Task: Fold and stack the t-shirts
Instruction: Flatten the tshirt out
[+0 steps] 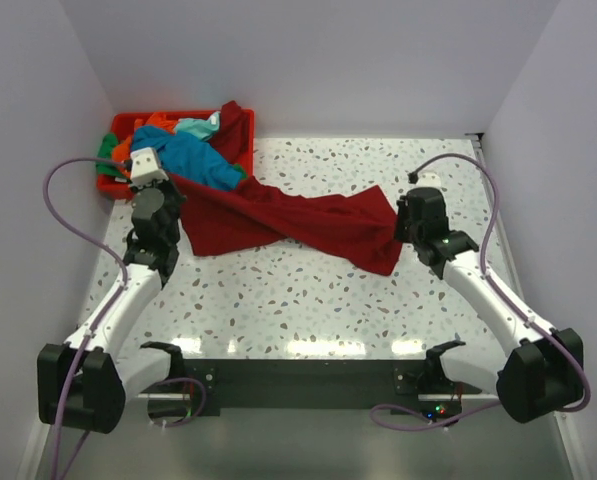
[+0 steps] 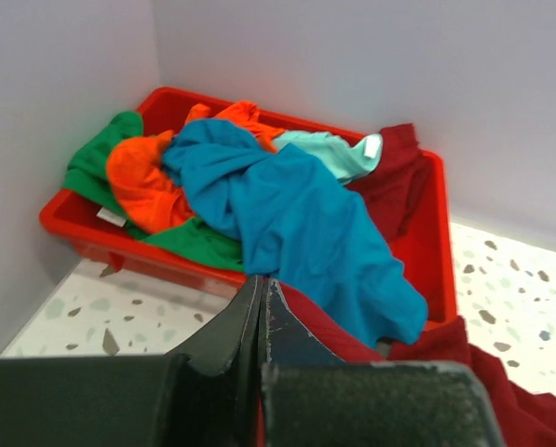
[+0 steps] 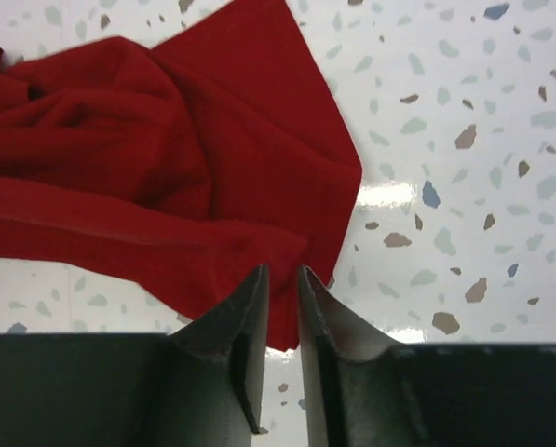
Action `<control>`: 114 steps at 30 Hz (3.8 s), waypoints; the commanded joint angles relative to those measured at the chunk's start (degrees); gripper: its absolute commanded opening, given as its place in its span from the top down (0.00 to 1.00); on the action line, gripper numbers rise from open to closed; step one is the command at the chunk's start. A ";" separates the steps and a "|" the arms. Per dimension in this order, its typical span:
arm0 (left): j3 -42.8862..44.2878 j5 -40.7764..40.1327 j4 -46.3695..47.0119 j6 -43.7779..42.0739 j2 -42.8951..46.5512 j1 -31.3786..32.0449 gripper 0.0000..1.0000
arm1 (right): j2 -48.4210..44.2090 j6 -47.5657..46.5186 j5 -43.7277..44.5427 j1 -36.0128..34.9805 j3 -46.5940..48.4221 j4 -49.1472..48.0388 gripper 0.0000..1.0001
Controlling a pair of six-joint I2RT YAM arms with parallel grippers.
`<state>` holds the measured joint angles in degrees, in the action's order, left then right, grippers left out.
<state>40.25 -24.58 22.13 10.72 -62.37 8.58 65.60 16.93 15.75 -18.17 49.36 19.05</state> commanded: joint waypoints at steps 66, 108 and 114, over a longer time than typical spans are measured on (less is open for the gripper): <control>-1.49 2.34 0.55 -0.96 -2.41 -3.04 1.00 | 34.24 3.02 -11.27 5.78 10.67 -16.68 0.83; -1.05 3.84 0.63 -0.70 -3.64 -3.13 1.00 | 38.02 1.18 -7.75 5.96 16.29 -11.58 0.66; -1.05 3.75 0.55 -0.61 -3.55 -3.13 1.00 | 38.99 1.00 -8.19 6.13 16.03 -13.07 0.69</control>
<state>38.50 -20.99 20.47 10.72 -65.89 6.00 104.36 18.74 7.84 -12.29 63.77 8.62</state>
